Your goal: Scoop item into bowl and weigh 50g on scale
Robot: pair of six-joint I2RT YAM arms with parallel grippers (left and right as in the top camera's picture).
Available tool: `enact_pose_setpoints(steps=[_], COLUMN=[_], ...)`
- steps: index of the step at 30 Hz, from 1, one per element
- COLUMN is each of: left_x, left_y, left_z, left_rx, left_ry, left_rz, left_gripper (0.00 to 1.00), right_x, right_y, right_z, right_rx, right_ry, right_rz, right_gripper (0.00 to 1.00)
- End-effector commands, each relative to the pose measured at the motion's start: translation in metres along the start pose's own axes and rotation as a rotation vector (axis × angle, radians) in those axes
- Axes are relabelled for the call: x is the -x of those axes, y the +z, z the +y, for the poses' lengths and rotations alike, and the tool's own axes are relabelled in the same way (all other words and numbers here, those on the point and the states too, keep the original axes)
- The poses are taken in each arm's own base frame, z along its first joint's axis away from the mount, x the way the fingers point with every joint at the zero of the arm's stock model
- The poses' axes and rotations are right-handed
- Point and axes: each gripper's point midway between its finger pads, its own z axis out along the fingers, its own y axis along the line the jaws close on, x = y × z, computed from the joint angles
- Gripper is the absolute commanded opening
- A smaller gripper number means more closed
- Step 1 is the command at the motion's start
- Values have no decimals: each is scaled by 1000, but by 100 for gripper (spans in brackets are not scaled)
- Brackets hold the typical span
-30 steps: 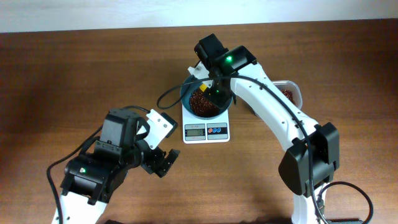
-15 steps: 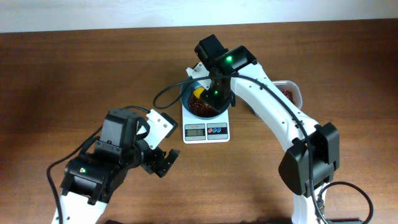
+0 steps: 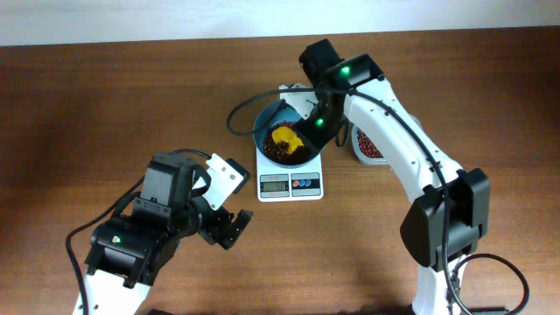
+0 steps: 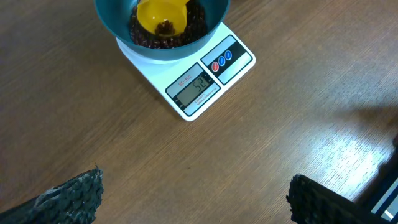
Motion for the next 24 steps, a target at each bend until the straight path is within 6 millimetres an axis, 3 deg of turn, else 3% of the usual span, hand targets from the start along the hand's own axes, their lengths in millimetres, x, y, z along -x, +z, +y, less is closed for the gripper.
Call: enact_pose_setpoints(steps=[1,4,11,24], left_x=[2,2,2,2], left_y=[0,0,0,0], left_z=[-3,-3,-3,-3], left_rx=[-15,-15,-14,-15], left_ry=[22,22,22,22], left_rz=[-8,-8,-8,-8], left_gripper=[99,99,99,99], right_x=[2,3,1,2], right_y=[-2,-2,-6,-45], right_z=[13,17,6,-14], right_rx=[70,94,84,383], right_ry=[5,4,29,208], right_rz=[-20,-28,-38,-224], right_gripper=[4,4,4,4])
